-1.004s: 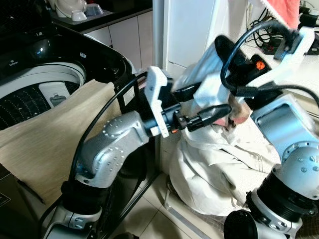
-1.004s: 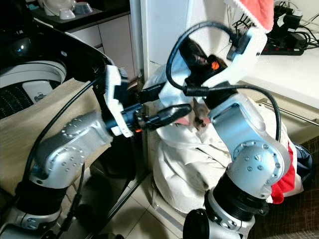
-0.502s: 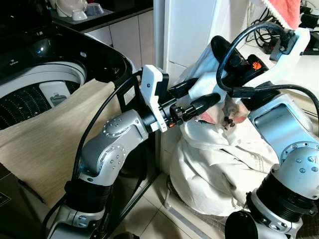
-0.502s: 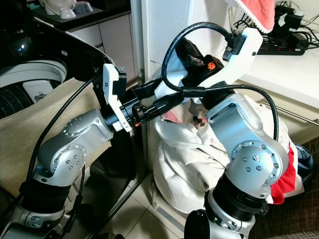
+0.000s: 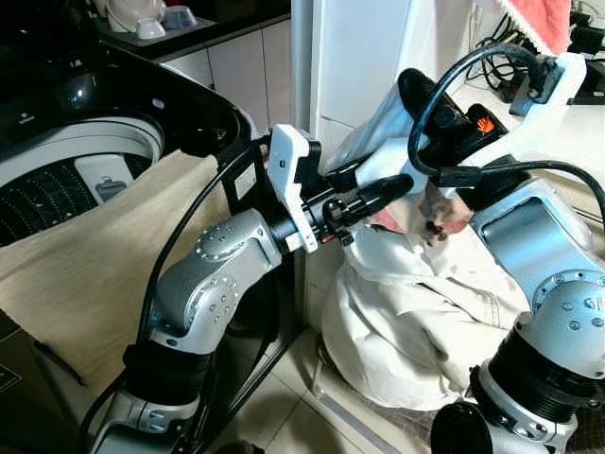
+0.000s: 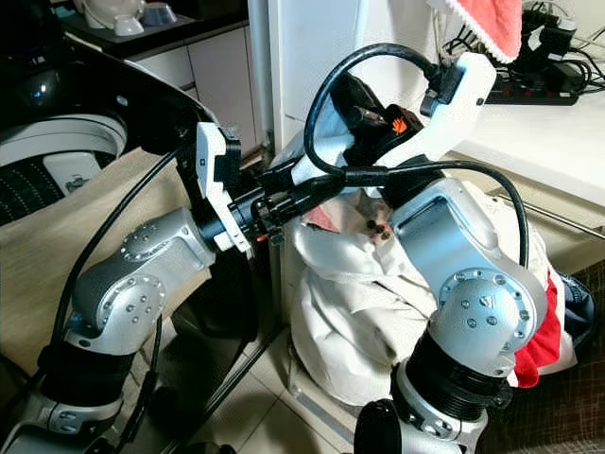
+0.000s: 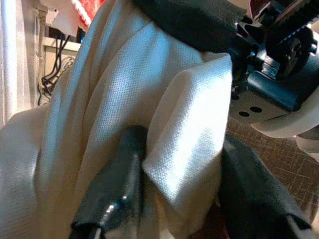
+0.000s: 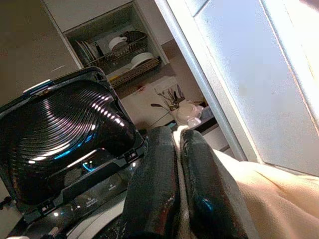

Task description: Clothes washing

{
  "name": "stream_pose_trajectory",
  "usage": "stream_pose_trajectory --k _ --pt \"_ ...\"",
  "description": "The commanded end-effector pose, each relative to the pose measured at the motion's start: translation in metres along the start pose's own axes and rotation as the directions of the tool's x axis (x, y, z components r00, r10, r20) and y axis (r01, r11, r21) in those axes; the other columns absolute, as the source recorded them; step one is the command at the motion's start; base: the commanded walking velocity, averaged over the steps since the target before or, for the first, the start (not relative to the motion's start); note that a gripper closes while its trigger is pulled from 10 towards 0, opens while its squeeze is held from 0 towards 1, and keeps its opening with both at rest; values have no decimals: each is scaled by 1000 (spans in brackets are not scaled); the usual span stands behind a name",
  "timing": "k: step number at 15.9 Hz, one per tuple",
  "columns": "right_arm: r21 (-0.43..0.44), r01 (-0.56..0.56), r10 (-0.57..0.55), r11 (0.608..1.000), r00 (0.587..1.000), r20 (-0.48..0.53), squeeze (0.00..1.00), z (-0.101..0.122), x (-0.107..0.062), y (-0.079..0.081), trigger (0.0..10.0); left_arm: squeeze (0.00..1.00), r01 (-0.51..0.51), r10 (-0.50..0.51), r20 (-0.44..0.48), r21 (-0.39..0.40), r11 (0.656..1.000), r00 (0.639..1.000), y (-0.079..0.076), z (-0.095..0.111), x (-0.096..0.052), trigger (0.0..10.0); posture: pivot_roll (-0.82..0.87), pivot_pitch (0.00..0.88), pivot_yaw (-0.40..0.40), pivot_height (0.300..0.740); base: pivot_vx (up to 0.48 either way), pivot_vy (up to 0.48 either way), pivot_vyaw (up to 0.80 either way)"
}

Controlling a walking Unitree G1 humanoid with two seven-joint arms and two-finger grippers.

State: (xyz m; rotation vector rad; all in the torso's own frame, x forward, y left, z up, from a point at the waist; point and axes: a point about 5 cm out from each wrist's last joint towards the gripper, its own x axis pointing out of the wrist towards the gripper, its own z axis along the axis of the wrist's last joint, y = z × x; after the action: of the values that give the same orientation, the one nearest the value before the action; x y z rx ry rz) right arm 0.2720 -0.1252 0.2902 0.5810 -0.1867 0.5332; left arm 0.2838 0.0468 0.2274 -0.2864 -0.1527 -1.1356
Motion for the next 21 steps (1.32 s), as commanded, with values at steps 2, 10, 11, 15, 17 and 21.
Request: stream_pose_trajectory --k 2,10,11,15,17,21 --pt "2 -12 12 1000 1000 -6 0 -2 0 2 0 0 1 -1 8 10 1000 1000 0 4 0 0 -91 0 23 740 0 0 0" --pt "0 -26 26 1000 1000 -11 0 -4 0 4 0 0 -50 50 9 10 999 999 6 5 -4 0 -88 0 26 740 0 0 0" --pt "-10 -6 5 1000 1000 -21 1000 -5 1 2 7333 0 -63 63 15 12 998 998 8 6 -5 0 -88 0 25 740 0 0 0" --pt "-16 -80 79 997 996 -48 1000 -9 -1 9 10000 0 -179 176 60 57 982 983 29 21 -13 0 -83 0 25 740 0 0 0" --pt "-69 -91 86 993 994 -72 0 -10 -1 13 10000 0 -307 290 126 154 939 949 53 50 -23 0 -82 0 26 740 0 0 0" --pt "-106 -134 126 985 989 -77 0 -10 -2 18 10000 0 -591 475 361 369 718 803 95 136 -49 0 -78 0 24 740 0 0 0"
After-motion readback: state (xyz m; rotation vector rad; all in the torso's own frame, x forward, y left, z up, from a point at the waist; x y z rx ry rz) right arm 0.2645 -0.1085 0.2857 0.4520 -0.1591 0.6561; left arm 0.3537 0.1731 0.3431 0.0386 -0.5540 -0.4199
